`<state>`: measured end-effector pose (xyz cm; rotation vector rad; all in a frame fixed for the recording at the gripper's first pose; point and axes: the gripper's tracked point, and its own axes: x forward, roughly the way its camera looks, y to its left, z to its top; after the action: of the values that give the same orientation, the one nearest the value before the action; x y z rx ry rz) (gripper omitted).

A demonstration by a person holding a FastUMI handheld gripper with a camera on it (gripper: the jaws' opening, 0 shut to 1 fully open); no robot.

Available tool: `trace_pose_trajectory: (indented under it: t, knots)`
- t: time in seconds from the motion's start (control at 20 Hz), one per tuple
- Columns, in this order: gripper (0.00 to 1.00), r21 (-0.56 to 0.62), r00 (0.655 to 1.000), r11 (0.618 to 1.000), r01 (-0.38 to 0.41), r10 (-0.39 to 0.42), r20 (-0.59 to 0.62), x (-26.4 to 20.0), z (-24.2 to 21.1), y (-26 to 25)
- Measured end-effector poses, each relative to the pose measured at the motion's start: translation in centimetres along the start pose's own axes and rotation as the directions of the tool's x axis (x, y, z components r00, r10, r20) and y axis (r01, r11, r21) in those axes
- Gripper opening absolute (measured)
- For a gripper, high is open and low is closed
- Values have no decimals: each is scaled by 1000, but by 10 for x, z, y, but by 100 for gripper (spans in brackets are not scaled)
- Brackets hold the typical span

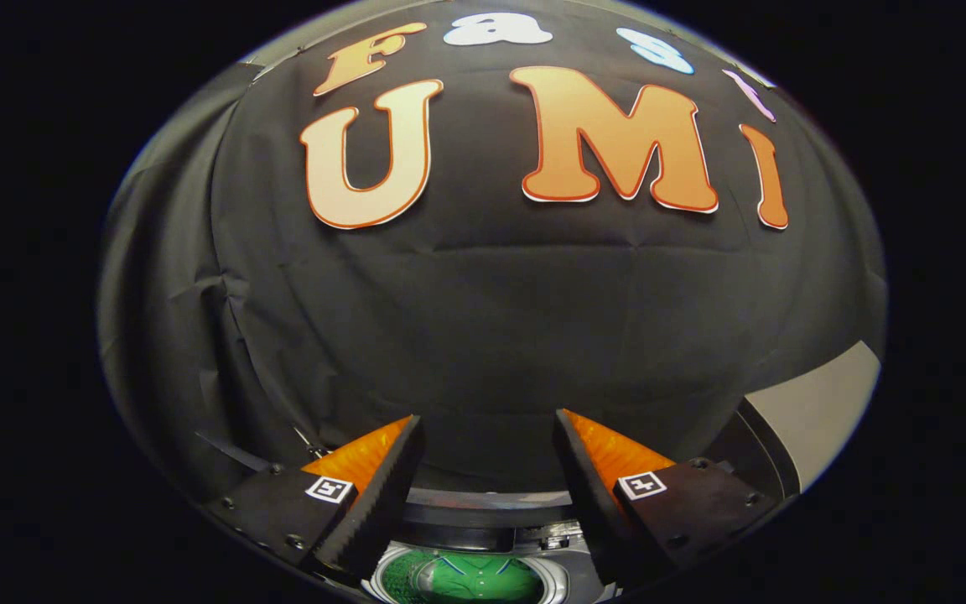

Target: Put the clothes into the washing machine and then close the washing machine lid.

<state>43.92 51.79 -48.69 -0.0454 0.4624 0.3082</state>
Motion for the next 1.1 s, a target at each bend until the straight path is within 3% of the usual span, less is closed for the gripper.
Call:
trace_pose_trajectory:
  t: [0.25, 0.7, 0.95, 1.1]
  knots:
    - [99, -16, 997, 1000, -11, 12, 77, -45, -19, 2]
    - [99, -29, 992, 999, -19, 23, 126, -81, -53, 4]
    - [99, -31, 996, 999, -35, 38, 87, -99, -83, 6]
    - [98, -56, 998, 998, -14, 10, -58, -101, -141, -9]
